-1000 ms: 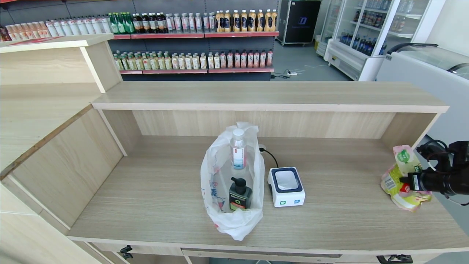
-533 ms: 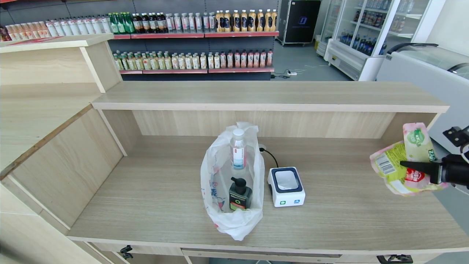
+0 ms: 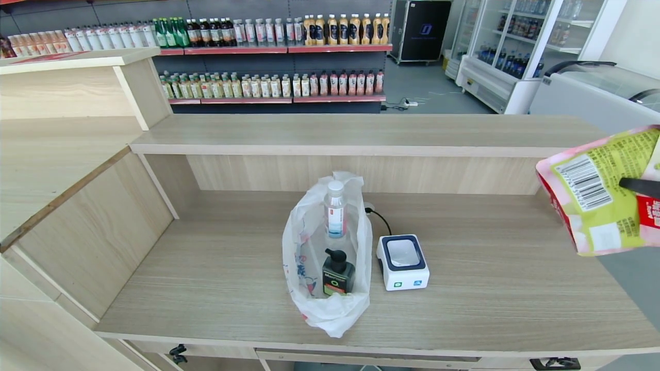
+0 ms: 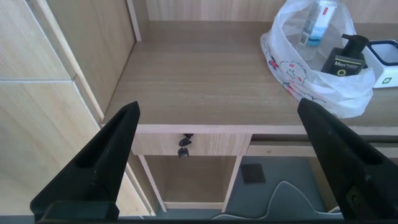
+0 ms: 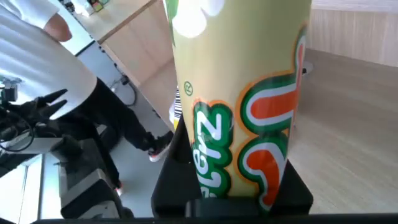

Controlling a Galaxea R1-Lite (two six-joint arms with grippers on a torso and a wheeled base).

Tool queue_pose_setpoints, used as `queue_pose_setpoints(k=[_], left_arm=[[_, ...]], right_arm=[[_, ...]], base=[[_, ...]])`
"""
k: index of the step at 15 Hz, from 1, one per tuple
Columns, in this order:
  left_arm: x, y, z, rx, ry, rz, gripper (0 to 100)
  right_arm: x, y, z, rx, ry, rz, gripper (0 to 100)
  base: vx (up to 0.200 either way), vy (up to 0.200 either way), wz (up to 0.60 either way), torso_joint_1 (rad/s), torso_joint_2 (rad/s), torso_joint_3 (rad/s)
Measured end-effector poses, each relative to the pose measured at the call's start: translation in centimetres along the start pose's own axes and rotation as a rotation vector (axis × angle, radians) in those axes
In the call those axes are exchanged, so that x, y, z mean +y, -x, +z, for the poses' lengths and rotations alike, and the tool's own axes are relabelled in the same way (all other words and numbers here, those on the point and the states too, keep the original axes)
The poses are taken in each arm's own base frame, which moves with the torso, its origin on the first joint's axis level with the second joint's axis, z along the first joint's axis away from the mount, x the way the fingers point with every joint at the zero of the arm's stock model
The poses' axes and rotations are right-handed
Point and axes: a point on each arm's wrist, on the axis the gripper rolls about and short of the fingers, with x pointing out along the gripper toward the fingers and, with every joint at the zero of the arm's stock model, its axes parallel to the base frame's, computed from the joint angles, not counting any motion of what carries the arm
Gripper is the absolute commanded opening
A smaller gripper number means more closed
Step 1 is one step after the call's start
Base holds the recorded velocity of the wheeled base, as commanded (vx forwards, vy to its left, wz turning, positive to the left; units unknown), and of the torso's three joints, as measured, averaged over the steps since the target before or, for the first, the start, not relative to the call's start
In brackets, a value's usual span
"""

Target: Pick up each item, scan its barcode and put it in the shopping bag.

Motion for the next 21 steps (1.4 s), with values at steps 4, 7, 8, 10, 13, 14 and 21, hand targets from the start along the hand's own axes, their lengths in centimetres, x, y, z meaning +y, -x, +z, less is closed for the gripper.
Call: queue_pose_setpoints(k=[4, 7, 8, 10, 13, 14, 21], left_arm=[[0.0, 0.0, 0.0, 0.0, 0.0, 0.0, 100], [0.0, 0.0, 0.0, 0.0, 0.0, 0.0, 100], [0.0, 0.0, 0.0, 0.0, 0.0, 0.0, 100], [0.0, 0.0, 0.0, 0.0, 0.0, 0.0, 100], [0.0, 0.0, 0.0, 0.0, 0.0, 0.0, 100], [0.0, 0.0, 0.0, 0.0, 0.0, 0.0, 100], [0.0, 0.0, 0.0, 0.0, 0.0, 0.0, 100]], right_arm=[[6.4, -2.3, 1.1, 0.029, 0.02, 0.149, 0], [10.6, -3.8, 1.1, 0.057, 0.037, 0.297, 0], [11.5, -4.2, 1.0, 0.06, 0.042, 0.319, 0], [12.7, -4.5, 0.6, 0.056, 0.052, 0.324, 0], [13.8, -4.3, 0.7, 0.047, 0.076, 0.336, 0], [14.1, -4.3, 0.8, 0.043, 0.076, 0.33, 0], [18.0, -3.1, 1.1, 0.005, 0.005, 0.303, 0]], base=[[0.0, 0.0, 0.0, 0.0, 0.0, 0.0], [0.0, 0.0, 0.0, 0.0, 0.0, 0.0], [0.0, 0.0, 0.0, 0.0, 0.0, 0.0], [0.0, 0.0, 0.0, 0.0, 0.0, 0.0], [0.0, 0.0, 0.0, 0.0, 0.0, 0.0], [0.0, 0.0, 0.0, 0.0, 0.0, 0.0], [0.0, 0.0, 0.0, 0.0, 0.0, 0.0]])
